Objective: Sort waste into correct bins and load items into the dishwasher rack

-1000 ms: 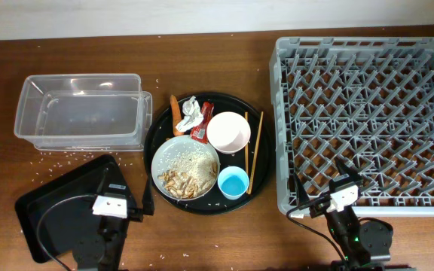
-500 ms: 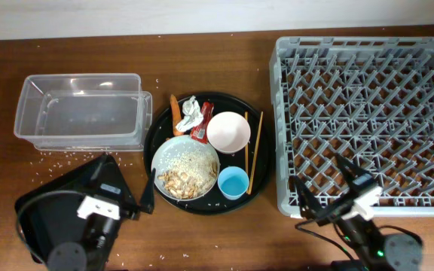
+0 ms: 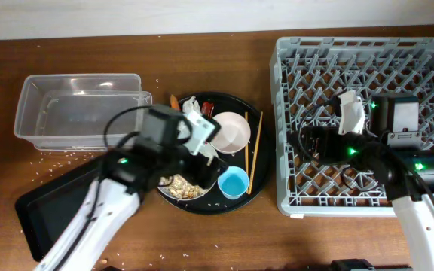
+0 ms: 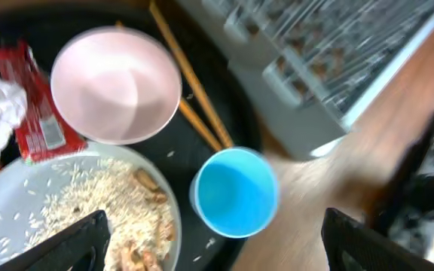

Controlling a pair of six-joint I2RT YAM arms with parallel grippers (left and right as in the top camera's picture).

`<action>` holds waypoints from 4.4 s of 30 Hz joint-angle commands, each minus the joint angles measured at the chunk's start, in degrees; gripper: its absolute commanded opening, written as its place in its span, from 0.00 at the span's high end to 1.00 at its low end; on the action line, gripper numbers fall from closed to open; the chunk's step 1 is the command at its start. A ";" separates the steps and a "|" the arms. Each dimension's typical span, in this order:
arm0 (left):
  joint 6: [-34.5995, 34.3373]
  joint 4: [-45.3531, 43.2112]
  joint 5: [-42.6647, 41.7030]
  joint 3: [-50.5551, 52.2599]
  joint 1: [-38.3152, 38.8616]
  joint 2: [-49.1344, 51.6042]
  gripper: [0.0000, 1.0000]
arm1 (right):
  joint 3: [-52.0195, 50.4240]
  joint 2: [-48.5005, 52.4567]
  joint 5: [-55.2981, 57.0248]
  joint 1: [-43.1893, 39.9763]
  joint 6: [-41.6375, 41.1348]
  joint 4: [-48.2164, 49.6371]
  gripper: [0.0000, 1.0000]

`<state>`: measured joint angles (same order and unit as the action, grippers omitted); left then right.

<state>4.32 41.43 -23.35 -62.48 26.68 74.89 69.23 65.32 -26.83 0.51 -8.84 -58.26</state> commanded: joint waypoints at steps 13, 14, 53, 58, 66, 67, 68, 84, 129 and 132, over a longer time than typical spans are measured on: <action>0.02 10.12 9.31 -15.26 4.52 18.93 0.99 | 1.11 -0.02 3.45 -0.15 -1.38 -3.58 0.02; 0.09 10.80 -3.48 -17.31 -2.08 17.29 0.99 | 1.11 -0.02 2.58 -0.15 -2.60 -3.48 0.02; 2.64 9.70 -57.79 -17.29 -18.86 18.32 0.13 | 1.14 9.53 24.22 -26.32 -5.62 -11.82 0.50; 2.67 9.86 -57.77 -17.29 -18.86 18.32 0.13 | 1.14 18.05 24.33 -26.40 -7.06 -11.74 0.50; 2.67 10.27 -57.77 -17.29 -18.86 18.32 0.13 | 3.65 18.29 20.68 -26.40 -6.45 -14.08 0.09; 2.67 10.27 -57.75 -17.29 -18.86 18.32 0.13 | 5.40 18.05 18.23 -26.32 -5.07 -14.62 0.09; 2.67 10.25 -56.39 -17.29 -18.86 18.32 0.13 | 7.93 15.72 11.50 -25.09 -0.42 -14.60 0.09; -7.96 21.35 22.32 -26.82 -20.96 -12.13 0.01 | 9.16 46.71 28.74 26.53 -23.15 17.79 0.44; -7.96 21.44 22.29 -26.82 -20.96 -12.41 0.01 | 19.69 30.99 25.38 26.53 -16.96 -2.36 0.43; -7.96 21.44 22.29 -26.82 -20.94 -12.39 0.01 | 17.70 41.94 25.55 31.08 -18.47 1.11 0.50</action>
<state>-2.90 63.00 -1.45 -89.47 5.96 63.09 88.23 100.47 1.58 29.78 -25.63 -58.78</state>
